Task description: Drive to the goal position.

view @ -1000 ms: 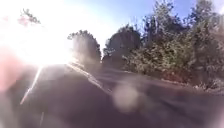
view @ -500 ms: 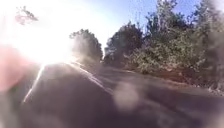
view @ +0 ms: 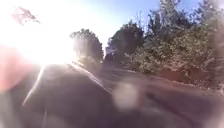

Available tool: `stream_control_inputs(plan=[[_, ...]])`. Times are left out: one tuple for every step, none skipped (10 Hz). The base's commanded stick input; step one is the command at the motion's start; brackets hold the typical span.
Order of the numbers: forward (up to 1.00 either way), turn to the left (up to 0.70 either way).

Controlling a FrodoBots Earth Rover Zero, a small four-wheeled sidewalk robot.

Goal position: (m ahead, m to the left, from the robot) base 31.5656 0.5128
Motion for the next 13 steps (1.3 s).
stream_control_inputs(plan=[[0.85, 0.24], [0.85, 0.34], [0.85, 0.28], [0.85, 0.11], [0.85, 0.00], [0.85, 0.00], [0.85, 0.00], [0.85, 0.00], [0.85, 0.00], [0.85, 0.00], [0.85, 0.00], [0.85, 0.00], [0.85, 0.00]])
